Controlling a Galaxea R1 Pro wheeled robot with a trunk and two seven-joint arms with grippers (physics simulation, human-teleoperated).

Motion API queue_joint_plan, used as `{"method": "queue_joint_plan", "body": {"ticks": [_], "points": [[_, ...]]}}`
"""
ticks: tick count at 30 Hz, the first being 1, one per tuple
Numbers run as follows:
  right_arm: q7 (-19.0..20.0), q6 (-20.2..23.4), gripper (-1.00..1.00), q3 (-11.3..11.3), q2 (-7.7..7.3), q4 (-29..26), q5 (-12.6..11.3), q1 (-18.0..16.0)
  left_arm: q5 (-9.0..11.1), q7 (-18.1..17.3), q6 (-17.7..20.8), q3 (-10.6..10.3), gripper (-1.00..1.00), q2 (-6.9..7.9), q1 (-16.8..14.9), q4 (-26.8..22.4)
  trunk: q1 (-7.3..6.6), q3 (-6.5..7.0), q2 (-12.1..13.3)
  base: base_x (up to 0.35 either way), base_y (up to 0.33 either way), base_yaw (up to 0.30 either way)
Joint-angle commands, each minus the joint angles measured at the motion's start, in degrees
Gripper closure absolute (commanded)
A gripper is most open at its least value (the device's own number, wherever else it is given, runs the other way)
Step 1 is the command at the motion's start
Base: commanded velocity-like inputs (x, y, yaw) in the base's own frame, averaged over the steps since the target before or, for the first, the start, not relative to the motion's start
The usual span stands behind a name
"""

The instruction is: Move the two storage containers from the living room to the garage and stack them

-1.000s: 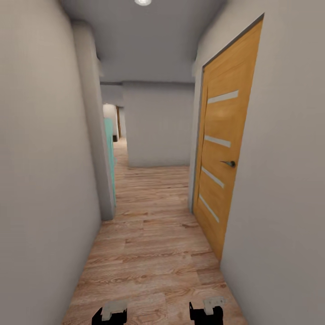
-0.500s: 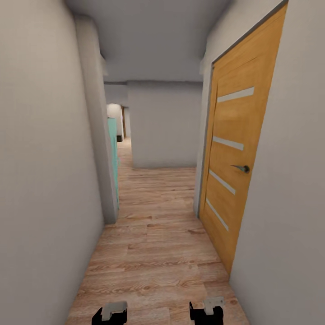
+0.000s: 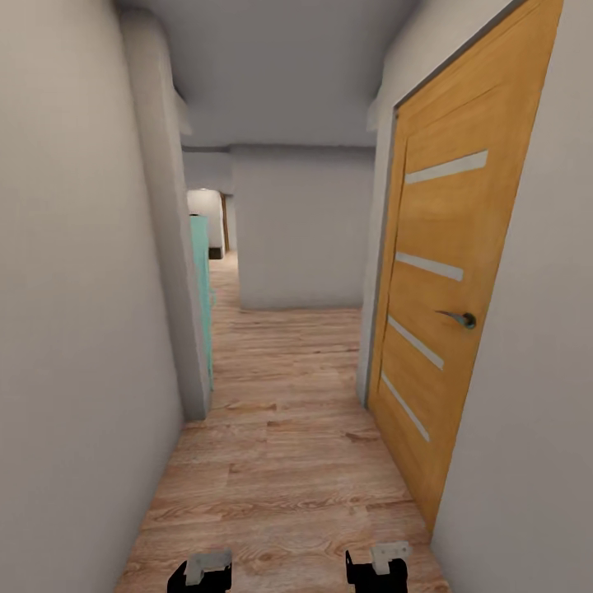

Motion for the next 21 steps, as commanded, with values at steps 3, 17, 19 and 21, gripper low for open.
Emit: {"method": "queue_joint_plan", "body": {"ticks": [3,17,19,21], "points": [[-0.6,0.0,-1.00,0.5,-0.01,0.1,0.3,-0.1,0.5,0.3,-0.2,-0.5,-1.00,0.00,-0.1,0.0,0.04,-0.07,0.0,0.339,0.000,0.007],[-0.6,-0.1,-1.00,0.5,-0.06,0.1,0.3,-0.1,0.5,0.3,-0.3,-0.6,-1.00,-0.05,-0.1,0.0,0.04,-0.07,0.0,0.340,0.000,0.094],[-0.6,-0.1,-1.00,0.5,-0.07,0.1,0.2,-0.1,0.5,0.3,-0.2,-0.6,-1.00,-0.05,-0.1,0.0,0.04,-0.07,0.0,0.339,0.000,0.005],[-0.6,-0.1,-1.00,0.5,-0.07,0.0,0.3,-0.1,0.5,0.3,-0.2,-0.6,-1.00,-0.05,-0.1,0.0,0.04,-0.07,0.0,0.339,0.000,0.003]]}}
